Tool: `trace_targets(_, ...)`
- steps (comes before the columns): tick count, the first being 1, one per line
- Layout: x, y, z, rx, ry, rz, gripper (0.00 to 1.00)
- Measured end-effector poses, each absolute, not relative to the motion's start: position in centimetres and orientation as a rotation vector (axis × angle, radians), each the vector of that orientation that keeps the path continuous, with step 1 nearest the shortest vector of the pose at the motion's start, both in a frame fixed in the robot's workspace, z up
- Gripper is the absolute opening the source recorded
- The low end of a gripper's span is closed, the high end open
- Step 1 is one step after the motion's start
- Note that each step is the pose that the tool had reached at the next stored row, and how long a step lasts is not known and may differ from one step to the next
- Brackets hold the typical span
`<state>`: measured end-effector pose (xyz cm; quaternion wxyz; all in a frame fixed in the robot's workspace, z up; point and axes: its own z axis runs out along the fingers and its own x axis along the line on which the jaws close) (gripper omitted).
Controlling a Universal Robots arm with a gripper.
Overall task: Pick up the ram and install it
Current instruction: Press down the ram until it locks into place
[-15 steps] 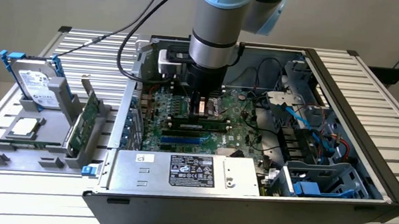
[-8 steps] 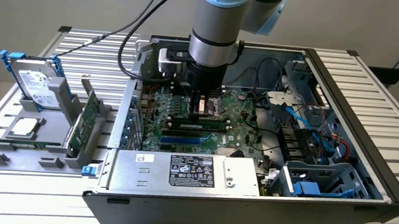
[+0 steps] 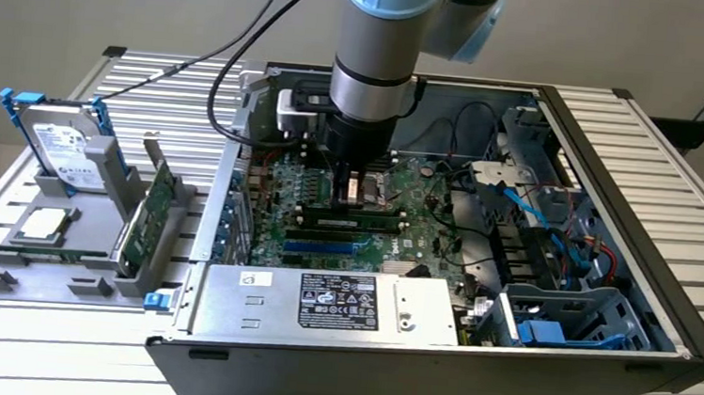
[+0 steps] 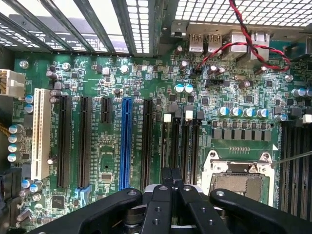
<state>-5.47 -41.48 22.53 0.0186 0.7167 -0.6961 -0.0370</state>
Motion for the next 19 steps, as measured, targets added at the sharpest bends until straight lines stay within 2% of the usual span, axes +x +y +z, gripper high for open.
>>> trace_targets(13, -5.6, -41.5, 22.1, 2.225, -2.161, -0.113, 0.11)
trace_targets(19, -5.6, -41.4, 23.5, 2.225, -2.162, -0.114, 0.11)
